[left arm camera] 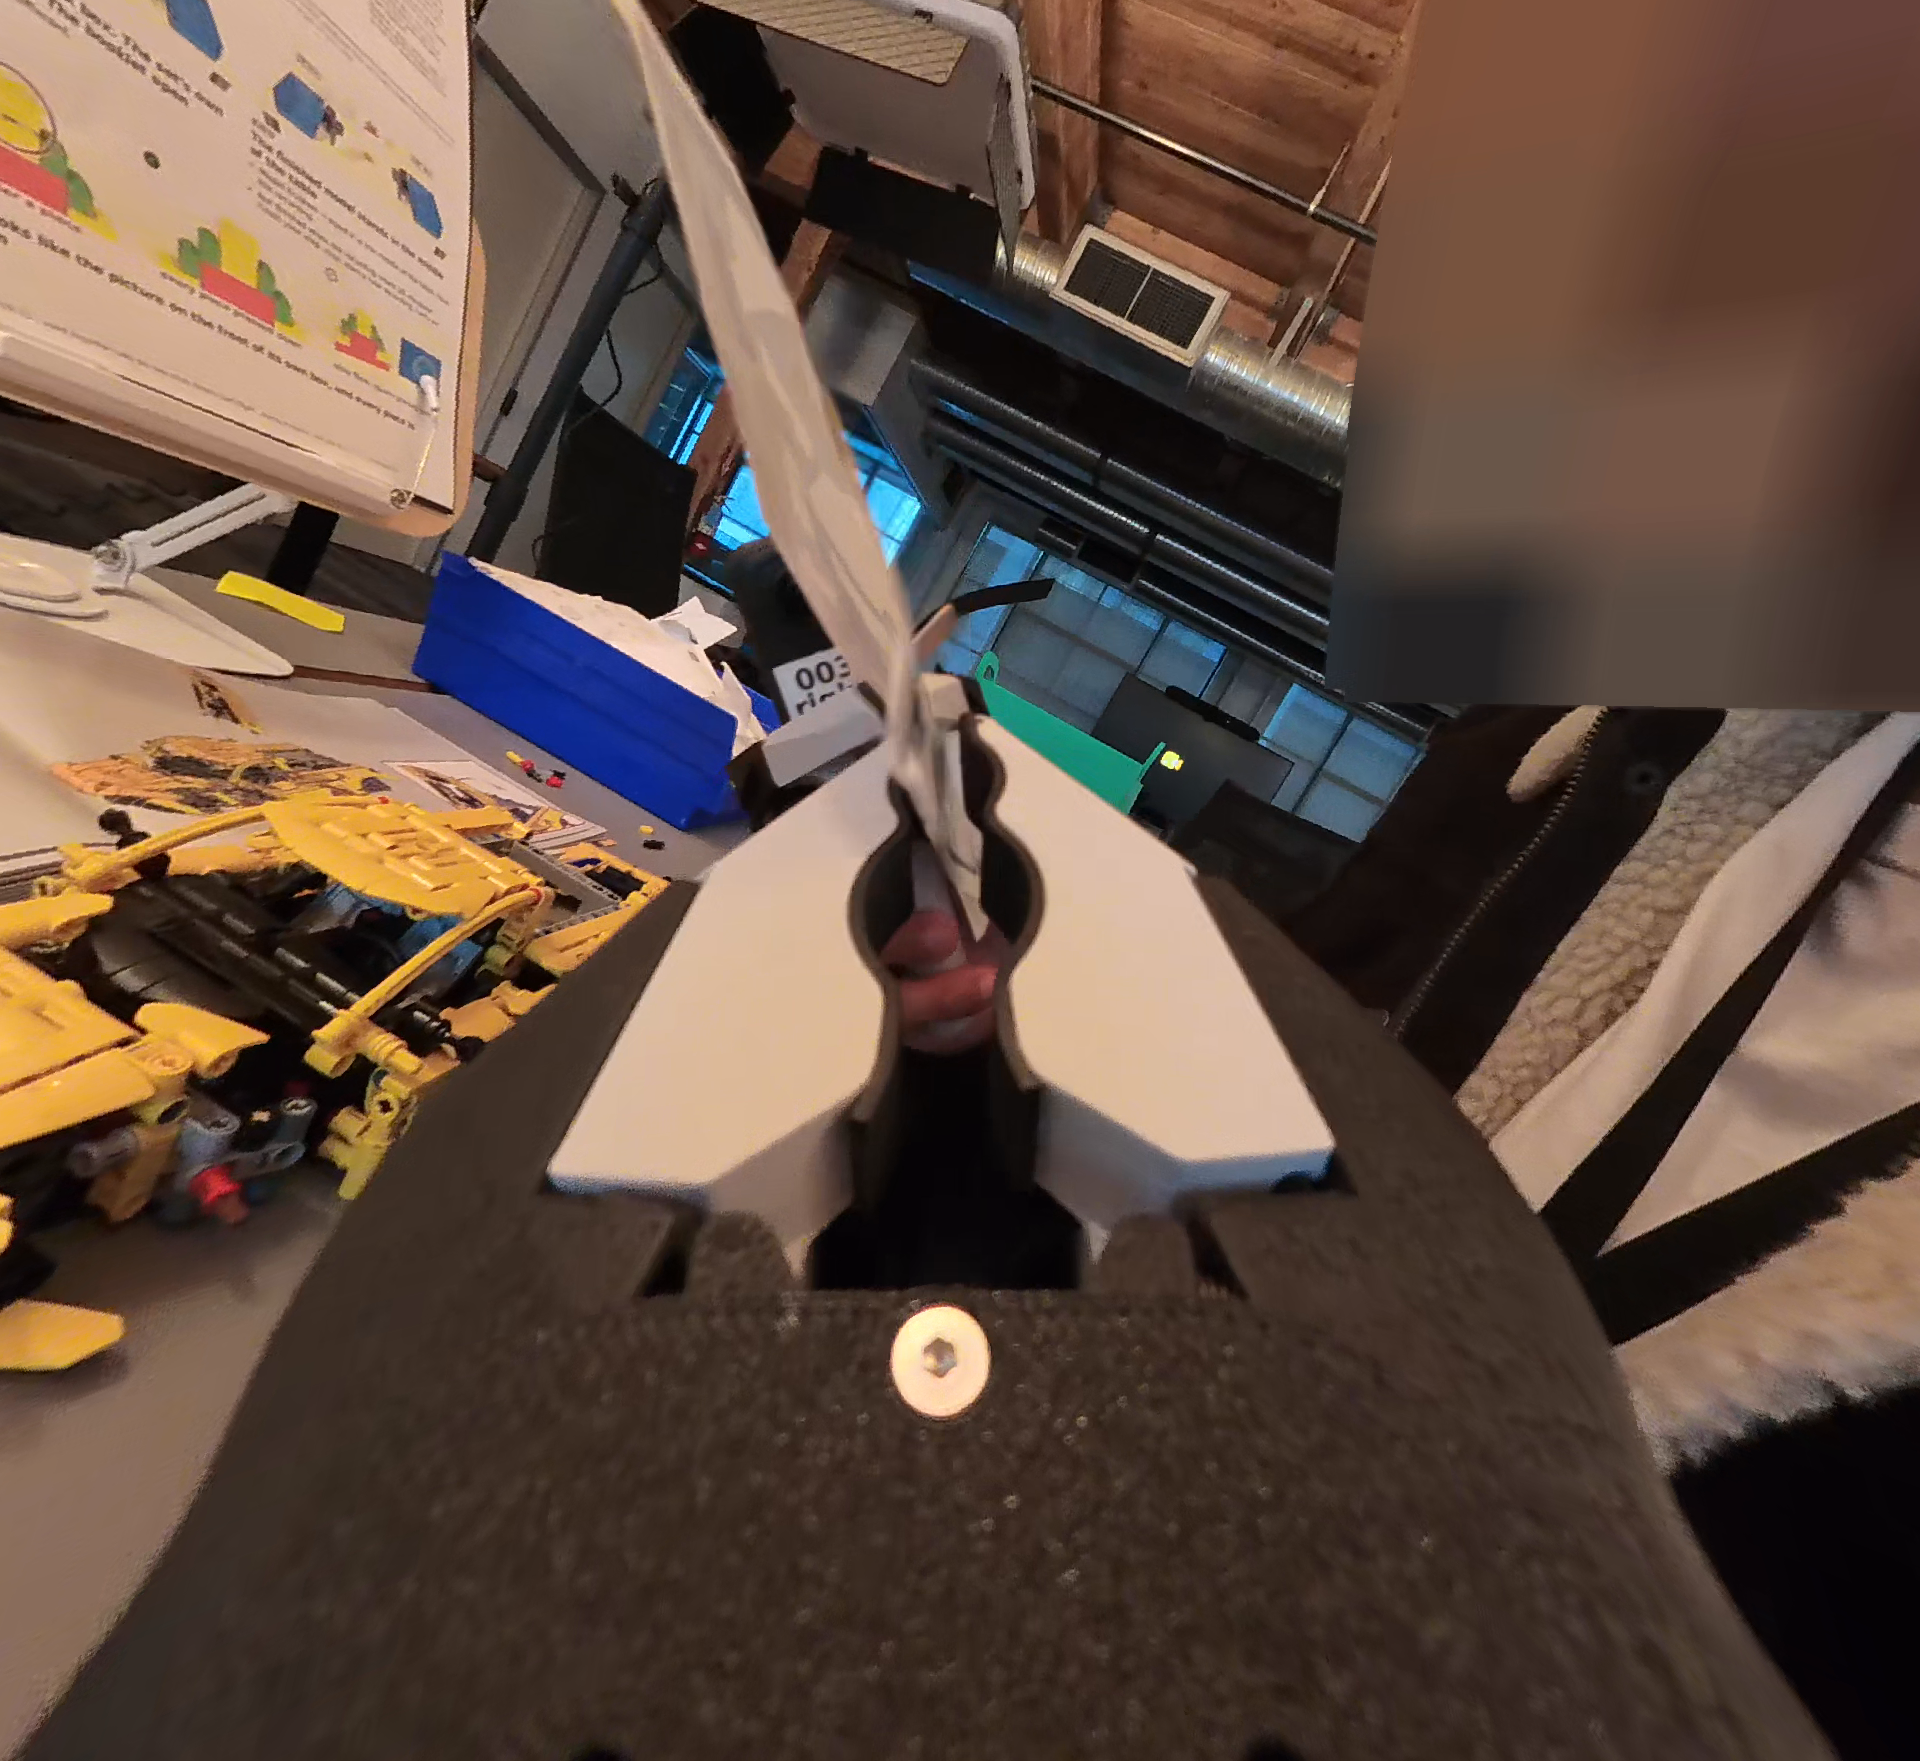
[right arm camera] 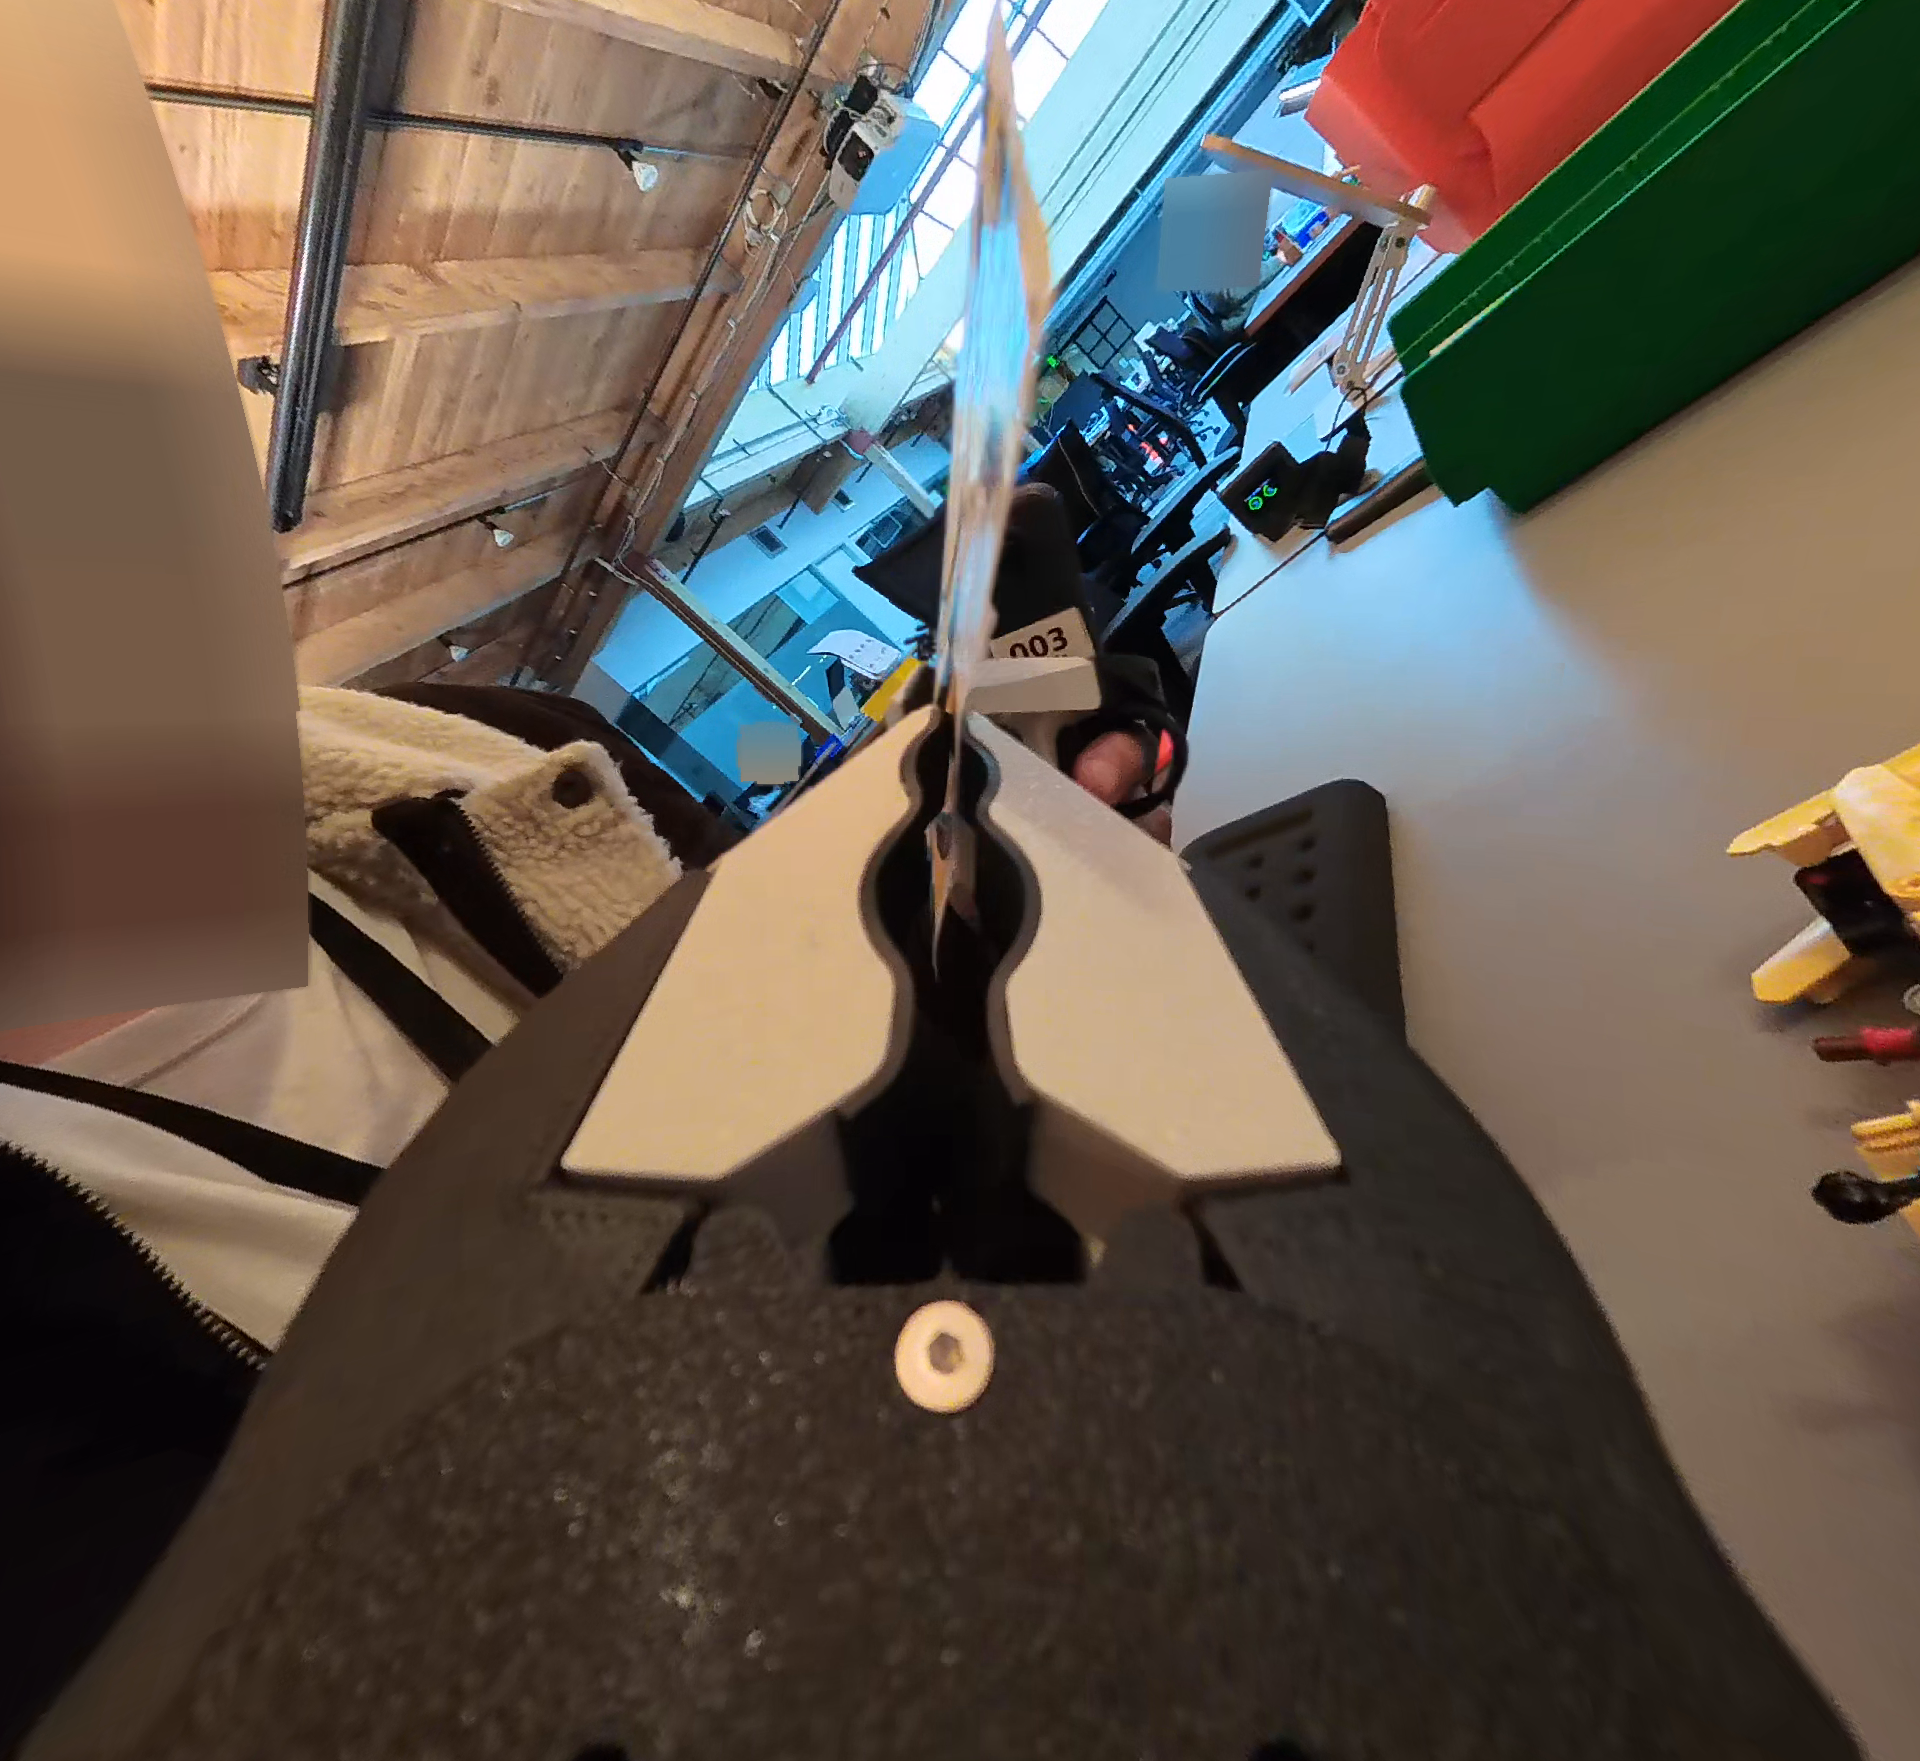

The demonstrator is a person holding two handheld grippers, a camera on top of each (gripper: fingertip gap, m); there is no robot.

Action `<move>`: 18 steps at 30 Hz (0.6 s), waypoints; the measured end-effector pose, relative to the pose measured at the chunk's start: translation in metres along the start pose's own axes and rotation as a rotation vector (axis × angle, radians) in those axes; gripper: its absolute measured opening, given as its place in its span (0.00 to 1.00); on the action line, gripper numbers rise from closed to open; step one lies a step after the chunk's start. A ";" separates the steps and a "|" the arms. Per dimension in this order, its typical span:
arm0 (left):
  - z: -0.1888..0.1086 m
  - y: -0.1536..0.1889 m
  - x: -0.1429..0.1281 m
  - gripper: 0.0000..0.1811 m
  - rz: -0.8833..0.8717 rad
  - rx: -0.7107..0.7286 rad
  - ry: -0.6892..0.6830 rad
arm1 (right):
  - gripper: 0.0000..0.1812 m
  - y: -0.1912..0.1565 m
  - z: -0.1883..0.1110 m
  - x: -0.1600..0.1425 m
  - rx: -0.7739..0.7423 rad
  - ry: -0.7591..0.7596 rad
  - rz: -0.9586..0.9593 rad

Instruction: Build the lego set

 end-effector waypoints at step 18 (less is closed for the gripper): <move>-0.008 -0.016 0.010 0.00 -0.002 0.113 0.060 | 0.39 -0.039 0.005 0.013 -0.627 -0.311 -0.845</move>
Point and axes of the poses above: each gripper's, where its closed fingertips meet, z out along the fingers, x out of its top, y = z × x across the jaws, the point moved 2 cm from there along -z, back along the fingers, and after that the axes turned 5 degrees about x, right-handed, at the moved point
